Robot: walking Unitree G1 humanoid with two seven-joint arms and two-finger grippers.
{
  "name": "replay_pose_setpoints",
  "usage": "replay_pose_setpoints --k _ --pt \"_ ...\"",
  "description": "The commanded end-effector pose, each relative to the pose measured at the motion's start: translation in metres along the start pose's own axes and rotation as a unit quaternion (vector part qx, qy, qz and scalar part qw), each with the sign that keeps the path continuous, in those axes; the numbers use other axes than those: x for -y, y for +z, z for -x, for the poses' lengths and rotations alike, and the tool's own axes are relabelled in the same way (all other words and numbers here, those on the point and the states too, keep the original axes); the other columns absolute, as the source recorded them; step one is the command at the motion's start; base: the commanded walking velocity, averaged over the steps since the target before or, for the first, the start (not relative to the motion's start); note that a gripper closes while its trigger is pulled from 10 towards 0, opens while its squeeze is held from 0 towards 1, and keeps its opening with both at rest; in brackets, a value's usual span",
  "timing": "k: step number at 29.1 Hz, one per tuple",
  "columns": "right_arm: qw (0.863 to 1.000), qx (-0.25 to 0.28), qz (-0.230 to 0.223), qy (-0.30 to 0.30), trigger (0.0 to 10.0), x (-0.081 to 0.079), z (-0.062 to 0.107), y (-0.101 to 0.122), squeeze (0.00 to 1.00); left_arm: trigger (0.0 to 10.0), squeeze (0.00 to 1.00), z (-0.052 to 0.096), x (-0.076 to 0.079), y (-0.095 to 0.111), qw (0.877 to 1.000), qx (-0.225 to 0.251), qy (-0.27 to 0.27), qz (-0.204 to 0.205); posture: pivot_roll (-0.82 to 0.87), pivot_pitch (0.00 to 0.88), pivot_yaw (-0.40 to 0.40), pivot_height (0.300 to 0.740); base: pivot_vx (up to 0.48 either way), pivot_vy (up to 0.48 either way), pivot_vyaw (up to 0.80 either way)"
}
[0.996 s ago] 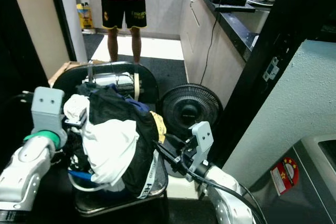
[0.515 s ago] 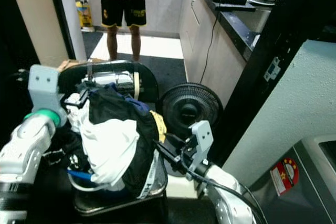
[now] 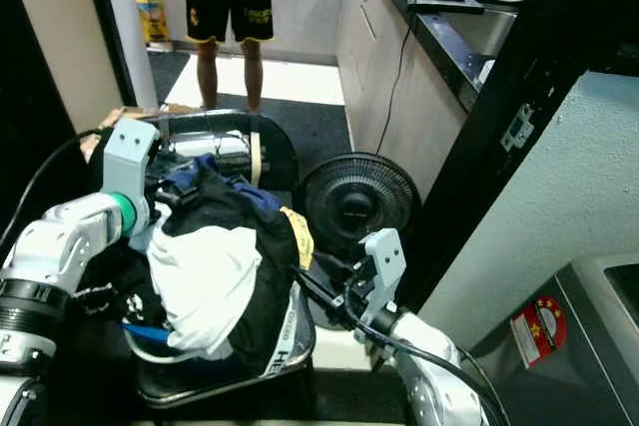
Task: Clothes washing
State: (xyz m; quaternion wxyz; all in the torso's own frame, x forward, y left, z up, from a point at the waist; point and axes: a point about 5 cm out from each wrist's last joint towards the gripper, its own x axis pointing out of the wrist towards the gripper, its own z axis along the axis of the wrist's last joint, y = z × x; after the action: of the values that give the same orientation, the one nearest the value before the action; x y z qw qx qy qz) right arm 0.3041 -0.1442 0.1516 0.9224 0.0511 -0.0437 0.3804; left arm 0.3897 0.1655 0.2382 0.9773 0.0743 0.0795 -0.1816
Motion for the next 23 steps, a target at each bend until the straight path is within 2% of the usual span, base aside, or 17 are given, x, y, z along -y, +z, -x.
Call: replay_pose_setpoints --k 1,2,3,5,6,9,10,14,15,17,18,19,20,23 --pt "1.0 -0.011 -0.001 0.002 10.0 0.0 0.002 -0.003 0.0 10.0 0.0 -0.006 0.014 -0.004 0.999 -0.009 -0.04 -0.002 -0.02 0.118 -0.031 0.74 0.0 0.0 0.0" --pt "1.0 -0.011 -0.001 0.002 10.0 0.0 0.002 -0.003 0.0 10.0 0.0 -0.006 0.014 -0.004 0.999 -0.009 -0.04 -0.002 -0.02 0.118 -0.031 0.74 0.0 0.0 0.0" --pt "1.0 -0.011 -0.001 0.002 10.0 0.0 0.002 -0.003 0.0 10.0 0.0 -0.007 0.021 -0.002 0.998 -0.003 -0.058 -0.006 -0.02 0.119 -0.032 0.74 0.0 0.0 0.0" --pt "1.0 -0.011 -0.001 0.002 10.0 0.0 0.002 -0.003 0.0 10.0 0.0 -0.007 0.021 -0.002 0.998 -0.003 -0.058 -0.006 -0.02 0.119 -0.032 0.74 0.0 0.0 0.0" --pt "1.0 -0.011 -0.001 0.003 10.0 0.0 0.002 -0.003 0.0 10.0 0.0 -0.009 0.031 0.0 0.997 0.003 -0.077 -0.004 -0.02 0.119 -0.031 0.74 0.0 0.0 0.0" --pt "1.0 -0.011 -0.001 0.003 10.0 0.0 0.002 -0.003 0.0 10.0 0.0 -0.009 0.031 0.0 0.997 0.003 -0.077 -0.004 -0.02 0.119 -0.031 0.74 0.0 0.0 0.0" --pt "1.0 -0.011 0.0 0.003 10.0 0.0 0.002 -0.003 0.0 10.0 0.0 -0.01 0.04 0.002 0.995 0.011 -0.096 -0.006 -0.03 0.12 -0.03 0.74 0.0 0.0 0.0" --pt "1.0 -0.011 0.0 0.003 10.0 0.0 0.002 -0.003 0.0 10.0 0.0 -0.01 0.04 0.002 0.995 0.011 -0.096 -0.006 -0.03 0.12 -0.03 0.74 0.0 0.0 0.0" --pt "1.0 -0.011 0.0 0.002 10.0 0.0 0.003 -0.003 0.0 10.0 0.0 -0.01 0.05 0.006 0.993 0.02 -0.112 -0.009 -0.03 0.121 -0.028 0.74 0.0 0.0 0.0" --pt "1.0 -0.011 0.0 0.002 10.0 0.0 0.003 -0.003 0.0 10.0 0.0 -0.01 0.05 0.006 0.993 0.02 -0.112 -0.009 -0.03 0.121 -0.028 0.74 0.0 0.0 0.0" --pt "1.0 -0.011 0.0 0.002 10.0 0.0 0.003 -0.003 0.0 10.0 0.0 -0.009 0.058 0.015 0.99 0.043 -0.131 -0.013 -0.02 0.123 -0.027 0.74 0.0 0.0 0.0" --pt "1.0 -0.011 0.0 0.002 10.0 0.0 0.003 -0.003 0.0 10.0 0.0 -0.009 0.058 0.015 0.99 0.043 -0.131 -0.013 -0.02 0.123 -0.027 0.74 0.0 0.0 0.0" --pt "1.0 -0.011 0.0 0.002 10.0 0.0 0.004 -0.003 0.0 10.0 0.0 -0.007 0.063 0.023 0.987 0.067 -0.145 -0.017 -0.02 0.123 -0.027 0.74 0.0 0.0 0.0" --pt "1.0 -0.011 0.0 0.002 10.0 0.0 0.004 -0.003 0.0 10.0 0.0 -0.007 0.063 0.023 0.987 0.067 -0.145 -0.017 -0.02 0.123 -0.027 0.74 0.0 0.0 0.0"
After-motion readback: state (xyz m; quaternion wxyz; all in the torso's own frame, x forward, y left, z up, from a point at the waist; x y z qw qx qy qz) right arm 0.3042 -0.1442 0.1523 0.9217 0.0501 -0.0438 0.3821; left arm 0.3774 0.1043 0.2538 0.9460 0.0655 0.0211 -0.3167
